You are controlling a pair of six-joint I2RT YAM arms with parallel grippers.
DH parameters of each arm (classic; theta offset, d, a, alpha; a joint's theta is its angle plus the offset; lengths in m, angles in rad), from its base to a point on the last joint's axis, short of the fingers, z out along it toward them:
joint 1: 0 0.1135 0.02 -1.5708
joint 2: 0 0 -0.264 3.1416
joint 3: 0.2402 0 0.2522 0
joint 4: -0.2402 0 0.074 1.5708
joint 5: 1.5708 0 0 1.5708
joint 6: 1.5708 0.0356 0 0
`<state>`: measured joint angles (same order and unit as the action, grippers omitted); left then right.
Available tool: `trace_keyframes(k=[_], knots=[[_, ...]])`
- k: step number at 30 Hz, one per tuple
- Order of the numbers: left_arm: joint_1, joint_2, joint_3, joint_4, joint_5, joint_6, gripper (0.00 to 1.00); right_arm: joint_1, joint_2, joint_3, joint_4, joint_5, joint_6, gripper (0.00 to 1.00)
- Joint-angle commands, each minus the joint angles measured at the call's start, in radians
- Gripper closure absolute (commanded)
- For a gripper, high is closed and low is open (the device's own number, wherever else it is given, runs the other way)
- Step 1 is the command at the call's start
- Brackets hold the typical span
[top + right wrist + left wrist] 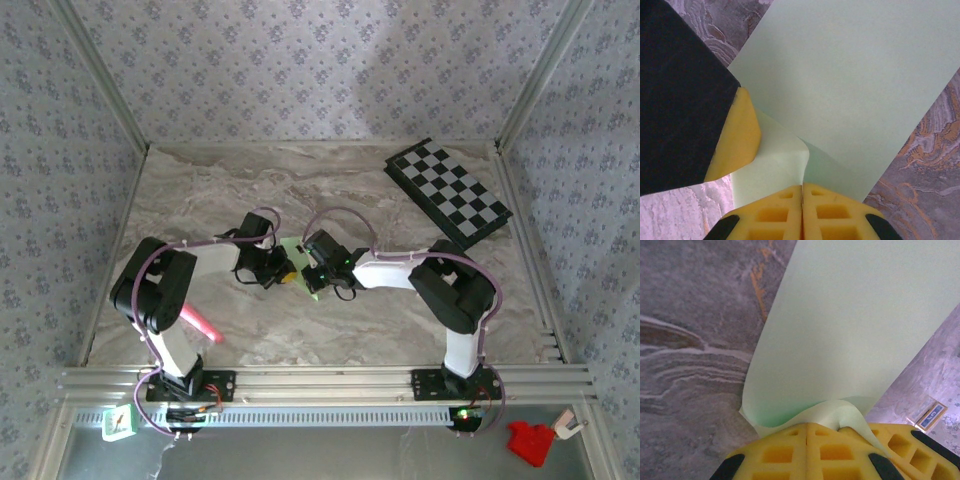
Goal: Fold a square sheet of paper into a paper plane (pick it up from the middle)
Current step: Third fold the triangle at the center of the table.
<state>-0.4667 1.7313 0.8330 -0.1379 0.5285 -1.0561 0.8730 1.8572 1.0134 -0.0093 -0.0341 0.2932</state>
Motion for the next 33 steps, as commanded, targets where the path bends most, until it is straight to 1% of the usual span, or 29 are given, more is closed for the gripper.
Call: trace_keyframes(k=[1,8,14,16,19,22,24,27,30,33], knots=[[0.000,0.039,0.014,-0.054,-0.019,0.019,0.94,-0.001,0.005,0.008,-0.058,-0.012,0.024,0.91],[0.000,0.055,0.022,-0.072,-0.021,0.021,0.94,-0.005,-0.025,0.008,-0.059,-0.020,0.034,0.90],[-0.003,0.068,0.031,-0.097,-0.031,0.029,0.94,-0.017,-0.063,0.008,-0.064,-0.030,0.054,0.86],[-0.004,0.072,0.033,-0.106,-0.034,0.031,0.94,-0.023,-0.080,0.005,-0.064,-0.033,0.065,0.83],[-0.006,0.074,0.038,-0.122,-0.042,0.037,0.94,-0.034,-0.113,0.002,-0.076,-0.033,0.099,0.75],[-0.009,0.076,0.043,-0.126,-0.043,0.039,0.94,-0.050,-0.138,-0.001,-0.091,-0.053,0.142,0.69],[-0.010,0.077,0.044,-0.127,-0.044,0.041,0.94,-0.060,-0.144,-0.001,-0.104,-0.091,0.167,0.68],[-0.011,0.079,0.046,-0.127,-0.044,0.041,0.94,-0.068,-0.137,-0.005,-0.106,-0.176,0.185,0.69],[-0.012,0.085,0.049,-0.127,-0.041,0.043,0.94,-0.067,-0.110,-0.003,-0.097,-0.283,0.182,0.76],[-0.013,0.089,0.051,-0.129,-0.041,0.044,0.94,-0.059,-0.081,0.010,-0.095,-0.337,0.171,0.84]])
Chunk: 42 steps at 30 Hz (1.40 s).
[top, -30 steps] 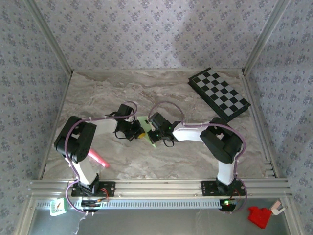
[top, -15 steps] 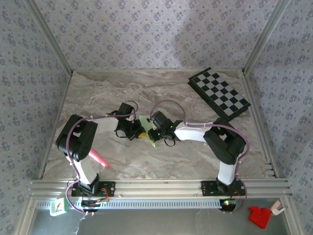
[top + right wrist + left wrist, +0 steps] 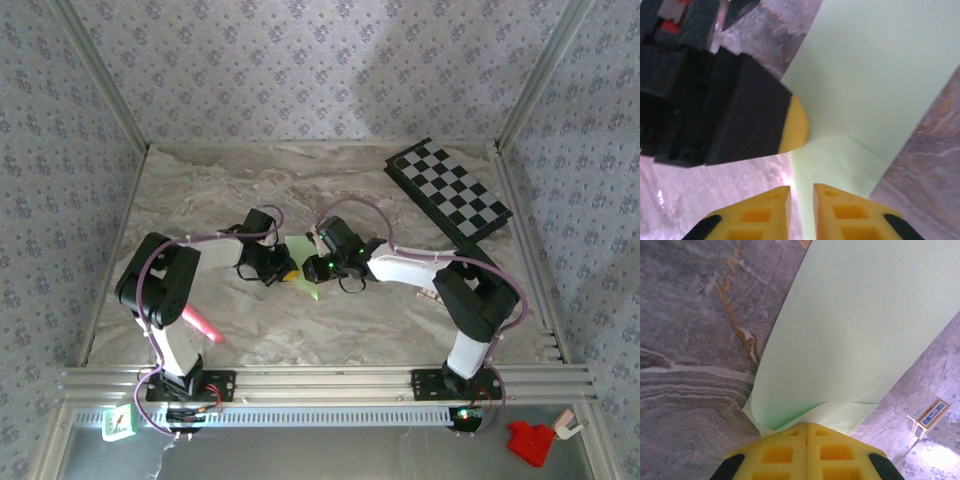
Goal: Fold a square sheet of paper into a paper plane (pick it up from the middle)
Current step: Third fold the triangle at the center of the table.
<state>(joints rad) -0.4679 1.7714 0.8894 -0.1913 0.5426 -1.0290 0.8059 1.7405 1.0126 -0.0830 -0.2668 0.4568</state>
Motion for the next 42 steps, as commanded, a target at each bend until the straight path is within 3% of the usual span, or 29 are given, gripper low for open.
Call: trace_keyframes(k=[1,10,42], knots=[[-0.013,0.049,-0.007,-0.076,-0.056,0.017,0.94,0.009,0.046,0.017,-0.024,-0.112,0.004,0.86],[-0.015,0.053,-0.007,-0.081,-0.059,0.012,0.94,0.012,0.118,0.066,-0.053,-0.150,-0.012,0.90],[-0.015,0.094,-0.005,-0.144,-0.113,0.015,0.96,0.013,0.162,0.074,-0.153,-0.070,-0.022,0.90]])
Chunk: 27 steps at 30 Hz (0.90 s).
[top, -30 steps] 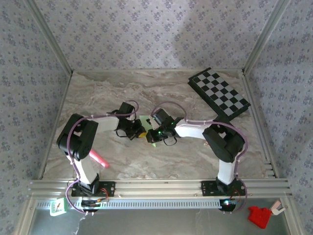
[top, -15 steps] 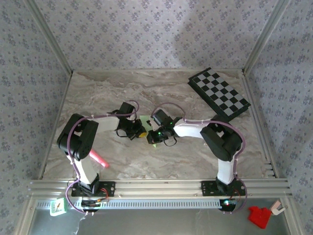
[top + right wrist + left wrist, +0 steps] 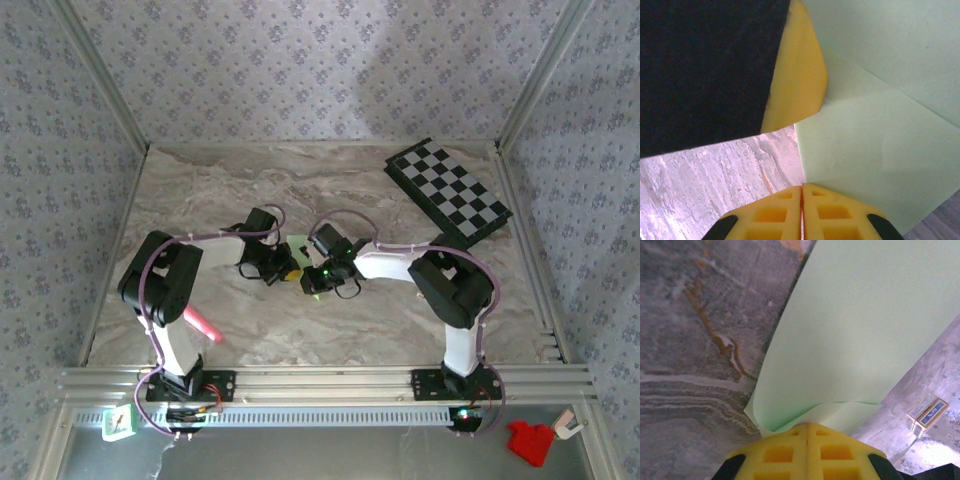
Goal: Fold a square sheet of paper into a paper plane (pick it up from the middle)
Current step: Third fold the triangle at the center of the table.
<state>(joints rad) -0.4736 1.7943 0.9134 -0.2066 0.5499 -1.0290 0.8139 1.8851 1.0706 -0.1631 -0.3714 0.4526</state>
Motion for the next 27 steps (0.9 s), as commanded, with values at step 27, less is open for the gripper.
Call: trace_keyframes(k=[27], knots=[[-0.010,0.104,-0.013,-0.189,-0.169,0.052,0.98,0.010,-0.050,-0.070,-0.150,0.050,-0.028,0.88]])
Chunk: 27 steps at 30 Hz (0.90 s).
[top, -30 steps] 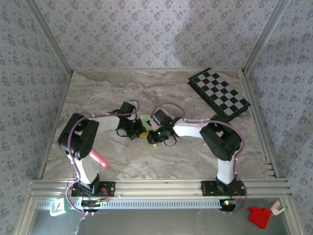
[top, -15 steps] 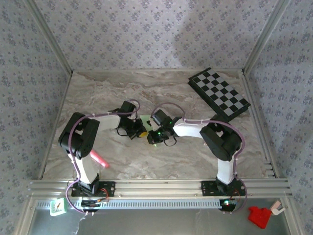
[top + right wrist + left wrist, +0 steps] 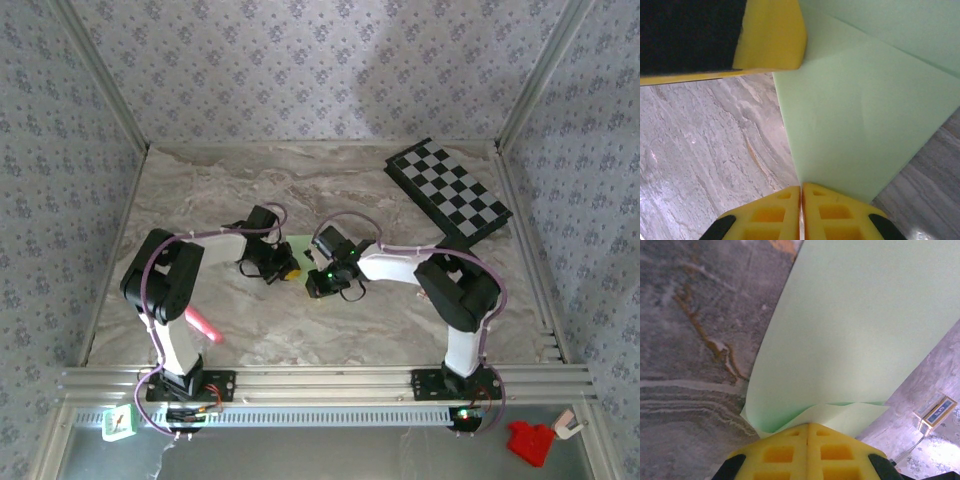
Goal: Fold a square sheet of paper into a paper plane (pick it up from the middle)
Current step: Third fold the triangle at the center of the table.
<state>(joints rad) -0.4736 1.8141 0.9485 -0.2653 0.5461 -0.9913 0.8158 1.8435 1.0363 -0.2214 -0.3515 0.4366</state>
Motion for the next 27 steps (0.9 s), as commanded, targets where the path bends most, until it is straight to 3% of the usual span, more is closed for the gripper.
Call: trace_keyframes(k=[1,27], knots=[[-0.010,0.086,-0.048,-0.130,-0.165,0.016,0.99,0.007,-0.007,-0.036,-0.092,0.031,-0.014,0.88],[-0.010,0.097,-0.043,-0.135,-0.168,0.022,0.99,0.020,-0.072,-0.117,-0.084,0.023,0.023,0.88]])
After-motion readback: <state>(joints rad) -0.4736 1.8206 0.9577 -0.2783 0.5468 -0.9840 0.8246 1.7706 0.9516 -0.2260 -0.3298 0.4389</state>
